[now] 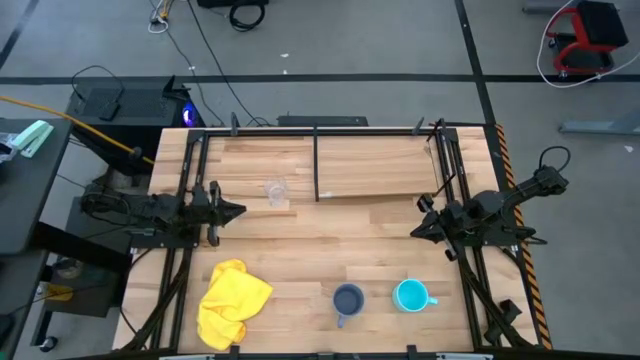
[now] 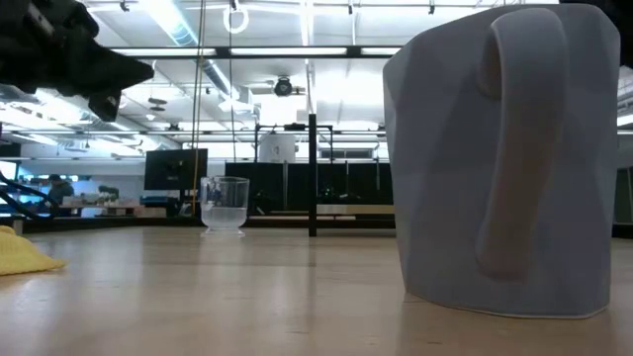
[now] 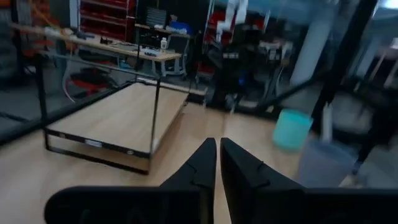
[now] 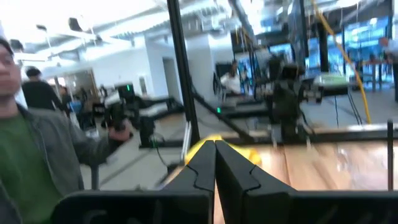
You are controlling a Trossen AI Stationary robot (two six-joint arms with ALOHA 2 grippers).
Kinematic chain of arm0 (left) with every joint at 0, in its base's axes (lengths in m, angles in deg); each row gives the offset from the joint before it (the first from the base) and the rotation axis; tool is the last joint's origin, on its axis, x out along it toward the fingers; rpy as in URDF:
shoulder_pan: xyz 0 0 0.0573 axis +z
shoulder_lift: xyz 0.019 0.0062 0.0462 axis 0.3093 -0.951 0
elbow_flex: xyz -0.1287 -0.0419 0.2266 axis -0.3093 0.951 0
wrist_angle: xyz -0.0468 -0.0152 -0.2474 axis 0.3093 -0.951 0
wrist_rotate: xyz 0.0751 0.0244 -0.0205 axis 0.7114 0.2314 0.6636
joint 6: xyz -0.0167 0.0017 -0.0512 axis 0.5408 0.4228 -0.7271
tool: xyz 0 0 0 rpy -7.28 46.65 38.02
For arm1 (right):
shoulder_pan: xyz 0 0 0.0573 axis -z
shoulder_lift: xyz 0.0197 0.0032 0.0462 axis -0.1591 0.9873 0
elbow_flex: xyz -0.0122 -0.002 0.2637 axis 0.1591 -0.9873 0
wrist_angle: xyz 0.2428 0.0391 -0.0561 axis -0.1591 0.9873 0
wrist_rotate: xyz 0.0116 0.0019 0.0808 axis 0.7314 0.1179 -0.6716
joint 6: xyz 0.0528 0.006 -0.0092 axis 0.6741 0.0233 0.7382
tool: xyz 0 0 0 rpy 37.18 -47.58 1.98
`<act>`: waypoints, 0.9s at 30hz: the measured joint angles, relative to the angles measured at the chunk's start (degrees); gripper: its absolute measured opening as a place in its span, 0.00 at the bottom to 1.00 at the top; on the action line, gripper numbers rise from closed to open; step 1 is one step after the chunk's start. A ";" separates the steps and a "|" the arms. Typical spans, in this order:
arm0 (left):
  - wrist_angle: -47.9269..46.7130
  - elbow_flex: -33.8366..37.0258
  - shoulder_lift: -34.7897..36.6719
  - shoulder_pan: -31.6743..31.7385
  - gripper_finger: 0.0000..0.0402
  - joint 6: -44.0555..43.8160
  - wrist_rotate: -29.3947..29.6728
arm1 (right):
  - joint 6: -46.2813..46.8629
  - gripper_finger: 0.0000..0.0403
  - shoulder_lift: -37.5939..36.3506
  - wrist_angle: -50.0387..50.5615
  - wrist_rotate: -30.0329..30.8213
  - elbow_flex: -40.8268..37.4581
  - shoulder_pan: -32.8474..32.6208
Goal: Stack small to large cups/mugs on shelf
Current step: Move the light blue mug to the middle right of the table
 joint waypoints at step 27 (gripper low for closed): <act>10.48 -0.24 0.00 0.00 0.05 0.02 0.02 | 3.24 0.04 0.23 -19.19 4.89 4.02 0.03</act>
